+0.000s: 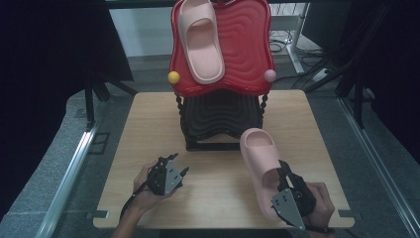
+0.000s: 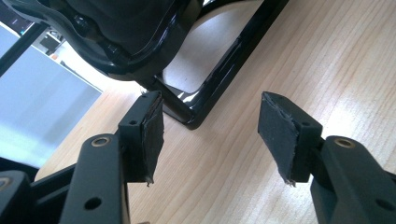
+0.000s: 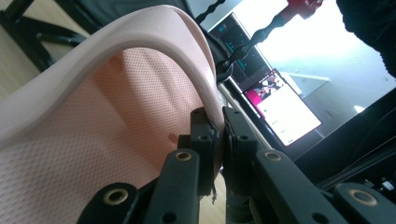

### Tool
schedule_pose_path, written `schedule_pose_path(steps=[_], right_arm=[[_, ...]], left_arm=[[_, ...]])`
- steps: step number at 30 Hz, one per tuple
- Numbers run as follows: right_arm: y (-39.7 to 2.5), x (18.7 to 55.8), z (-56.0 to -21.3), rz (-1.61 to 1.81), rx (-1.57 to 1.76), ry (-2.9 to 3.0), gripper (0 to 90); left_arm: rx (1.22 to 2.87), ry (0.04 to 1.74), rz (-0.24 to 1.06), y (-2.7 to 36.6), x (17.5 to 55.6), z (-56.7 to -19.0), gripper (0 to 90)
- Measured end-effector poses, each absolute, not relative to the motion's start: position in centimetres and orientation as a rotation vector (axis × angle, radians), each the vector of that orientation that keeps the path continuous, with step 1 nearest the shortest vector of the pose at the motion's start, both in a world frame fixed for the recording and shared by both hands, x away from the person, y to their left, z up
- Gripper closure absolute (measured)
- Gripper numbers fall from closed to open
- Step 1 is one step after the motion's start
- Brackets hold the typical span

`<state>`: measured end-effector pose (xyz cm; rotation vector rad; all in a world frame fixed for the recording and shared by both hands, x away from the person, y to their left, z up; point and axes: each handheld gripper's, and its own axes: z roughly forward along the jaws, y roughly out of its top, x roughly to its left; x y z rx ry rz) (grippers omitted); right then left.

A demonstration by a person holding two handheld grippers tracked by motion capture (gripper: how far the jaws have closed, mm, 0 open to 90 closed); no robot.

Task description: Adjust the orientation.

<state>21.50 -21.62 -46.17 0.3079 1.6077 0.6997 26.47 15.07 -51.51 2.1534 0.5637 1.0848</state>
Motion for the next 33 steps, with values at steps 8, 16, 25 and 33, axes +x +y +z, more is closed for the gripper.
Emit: schedule_pose_path(steps=[8,16,25,33], right_arm=[[-20.3,22.3,-44.9,0.725,0.298,1.584,83.9],[-19.4,22.5,-43.2,0.755,0.293,1.557,83.9],[-18.3,22.9,-41.2,0.775,0.289,1.524,83.9],[-18.0,23.4,-40.7,0.786,0.284,1.547,83.8]], left_arm=[[2.15,0.568,1.086,15.2,26.5,-51.5,41.0],[2.154,0.571,1.082,15.2,26.6,-51.6,41.0],[2.15,0.568,1.083,15.2,26.6,-51.6,41.0],[2.148,0.571,1.086,15.3,26.6,-51.6,41.0]])
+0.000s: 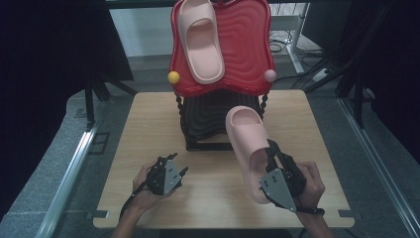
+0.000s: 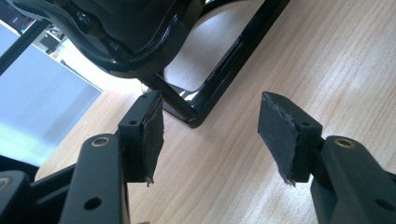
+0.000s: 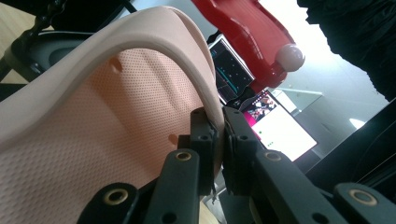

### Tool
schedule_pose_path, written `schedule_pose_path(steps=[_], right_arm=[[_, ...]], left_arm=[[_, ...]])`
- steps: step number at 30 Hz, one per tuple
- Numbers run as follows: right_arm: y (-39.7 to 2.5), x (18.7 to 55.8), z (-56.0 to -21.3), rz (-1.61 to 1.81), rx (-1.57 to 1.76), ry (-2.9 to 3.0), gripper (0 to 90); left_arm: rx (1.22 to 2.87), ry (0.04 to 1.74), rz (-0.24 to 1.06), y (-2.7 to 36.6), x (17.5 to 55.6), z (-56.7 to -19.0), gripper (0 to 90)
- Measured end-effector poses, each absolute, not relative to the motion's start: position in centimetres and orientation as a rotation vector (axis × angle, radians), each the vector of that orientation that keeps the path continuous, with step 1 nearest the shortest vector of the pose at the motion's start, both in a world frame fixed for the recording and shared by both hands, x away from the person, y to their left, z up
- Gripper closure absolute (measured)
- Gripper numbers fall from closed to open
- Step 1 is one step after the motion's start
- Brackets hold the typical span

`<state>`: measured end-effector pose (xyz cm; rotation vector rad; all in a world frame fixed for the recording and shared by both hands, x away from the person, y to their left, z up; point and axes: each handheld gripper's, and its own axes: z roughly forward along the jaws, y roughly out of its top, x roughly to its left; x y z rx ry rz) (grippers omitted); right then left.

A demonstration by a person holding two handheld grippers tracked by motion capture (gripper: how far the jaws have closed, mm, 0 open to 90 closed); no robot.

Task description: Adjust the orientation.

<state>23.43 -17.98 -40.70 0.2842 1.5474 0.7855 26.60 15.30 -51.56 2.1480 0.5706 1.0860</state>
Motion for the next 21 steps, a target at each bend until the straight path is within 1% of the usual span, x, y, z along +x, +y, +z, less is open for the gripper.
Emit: schedule_pose_path(steps=[12,21], right_arm=[[-17.7,23.0,-37.3,0.813,0.276,1.521,83.9],[-16.9,23.9,-34.0,0.819,0.295,1.459,83.9]], left_arm=[[2.147,0.57,1.084,15.3,26.6,-51.5,41.0],[2.148,0.569,1.085,15.3,26.6,-51.4,41.1]])
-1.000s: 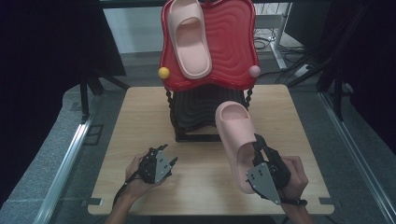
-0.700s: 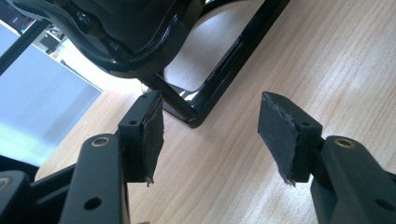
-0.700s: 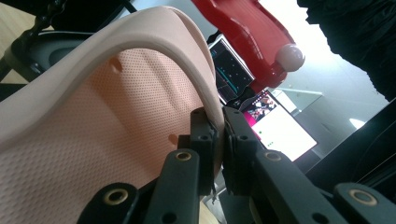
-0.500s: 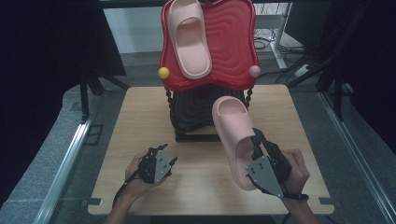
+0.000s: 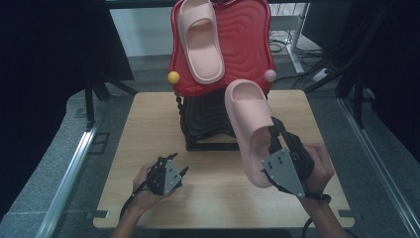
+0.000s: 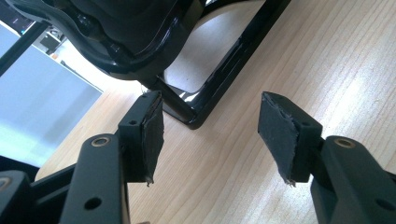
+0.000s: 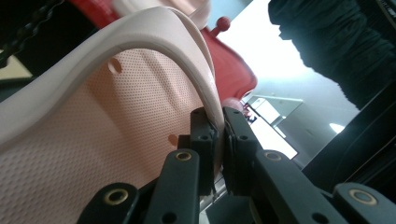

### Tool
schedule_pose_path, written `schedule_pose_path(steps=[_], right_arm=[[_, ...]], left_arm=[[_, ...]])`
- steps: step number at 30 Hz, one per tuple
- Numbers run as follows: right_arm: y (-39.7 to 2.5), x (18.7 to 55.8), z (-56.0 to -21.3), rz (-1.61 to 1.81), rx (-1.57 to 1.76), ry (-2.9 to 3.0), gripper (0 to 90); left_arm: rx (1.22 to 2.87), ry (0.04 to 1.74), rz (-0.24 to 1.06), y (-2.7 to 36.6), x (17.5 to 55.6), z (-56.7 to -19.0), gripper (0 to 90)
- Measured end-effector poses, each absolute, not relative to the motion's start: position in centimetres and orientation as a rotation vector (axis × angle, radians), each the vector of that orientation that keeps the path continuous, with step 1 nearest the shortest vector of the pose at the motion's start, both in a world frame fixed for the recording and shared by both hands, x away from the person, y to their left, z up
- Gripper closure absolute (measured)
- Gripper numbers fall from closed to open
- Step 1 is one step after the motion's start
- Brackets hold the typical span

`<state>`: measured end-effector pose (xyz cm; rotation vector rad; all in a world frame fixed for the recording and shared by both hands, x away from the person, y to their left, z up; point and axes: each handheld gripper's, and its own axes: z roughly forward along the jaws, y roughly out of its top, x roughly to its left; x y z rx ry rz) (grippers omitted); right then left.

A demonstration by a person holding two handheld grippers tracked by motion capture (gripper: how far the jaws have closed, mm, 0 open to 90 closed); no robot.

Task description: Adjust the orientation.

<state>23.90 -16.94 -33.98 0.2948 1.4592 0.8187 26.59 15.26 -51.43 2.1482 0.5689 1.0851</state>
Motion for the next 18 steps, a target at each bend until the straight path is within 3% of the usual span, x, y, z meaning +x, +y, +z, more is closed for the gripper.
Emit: schedule_pose_path(steps=[18], right_arm=[[-15.2,27.8,-29.7,0.767,0.31,1.394,83.9]], left_arm=[[2.145,0.574,1.083,15.5,26.6,-51.3,41.0]])
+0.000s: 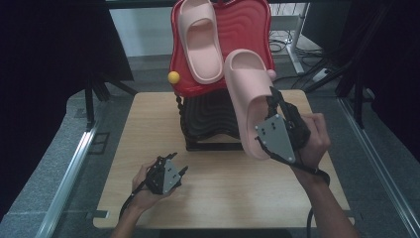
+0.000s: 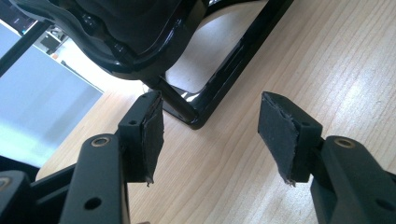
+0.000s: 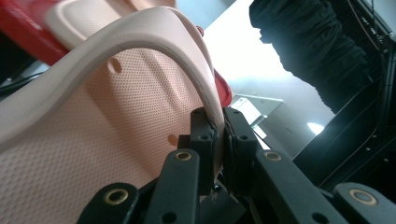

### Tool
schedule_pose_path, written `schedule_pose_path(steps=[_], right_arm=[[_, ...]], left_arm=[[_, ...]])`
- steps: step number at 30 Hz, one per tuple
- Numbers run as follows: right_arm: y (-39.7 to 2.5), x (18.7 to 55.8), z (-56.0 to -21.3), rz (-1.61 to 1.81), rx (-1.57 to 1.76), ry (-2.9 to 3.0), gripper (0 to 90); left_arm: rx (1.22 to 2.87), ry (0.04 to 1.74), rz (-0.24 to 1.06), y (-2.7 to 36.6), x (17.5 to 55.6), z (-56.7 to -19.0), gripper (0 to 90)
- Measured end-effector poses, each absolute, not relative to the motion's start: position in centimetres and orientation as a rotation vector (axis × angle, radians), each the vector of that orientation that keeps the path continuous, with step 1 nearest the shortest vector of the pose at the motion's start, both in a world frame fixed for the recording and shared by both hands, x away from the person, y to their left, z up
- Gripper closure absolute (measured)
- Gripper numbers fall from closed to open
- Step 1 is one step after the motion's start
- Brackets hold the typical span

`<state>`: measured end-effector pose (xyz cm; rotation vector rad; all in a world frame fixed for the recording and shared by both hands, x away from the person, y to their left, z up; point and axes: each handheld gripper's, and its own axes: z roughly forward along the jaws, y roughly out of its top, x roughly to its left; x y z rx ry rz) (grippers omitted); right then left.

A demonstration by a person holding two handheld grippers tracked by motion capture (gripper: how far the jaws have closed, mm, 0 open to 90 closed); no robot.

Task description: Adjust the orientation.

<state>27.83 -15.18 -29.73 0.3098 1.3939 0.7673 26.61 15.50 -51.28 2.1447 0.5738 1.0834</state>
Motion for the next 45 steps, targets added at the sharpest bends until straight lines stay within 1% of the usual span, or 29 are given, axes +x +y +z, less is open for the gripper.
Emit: schedule_pose_path(steps=[14,26,45], right_arm=[[-13.7,31.9,-26.5,0.727,0.34,1.355,83.9],[-11.6,36.4,-23.8,0.661,0.375,1.345,83.9],[-9.8,43.8,-21.4,0.526,0.495,1.336,83.9]], left_arm=[[2.135,0.575,1.087,15.9,26.5,-51.2,41.1],[2.133,0.591,1.09,16.5,26.5,-51.1,40.7],[2.105,0.614,1.097,17.3,26.5,-50.9,40.7]])
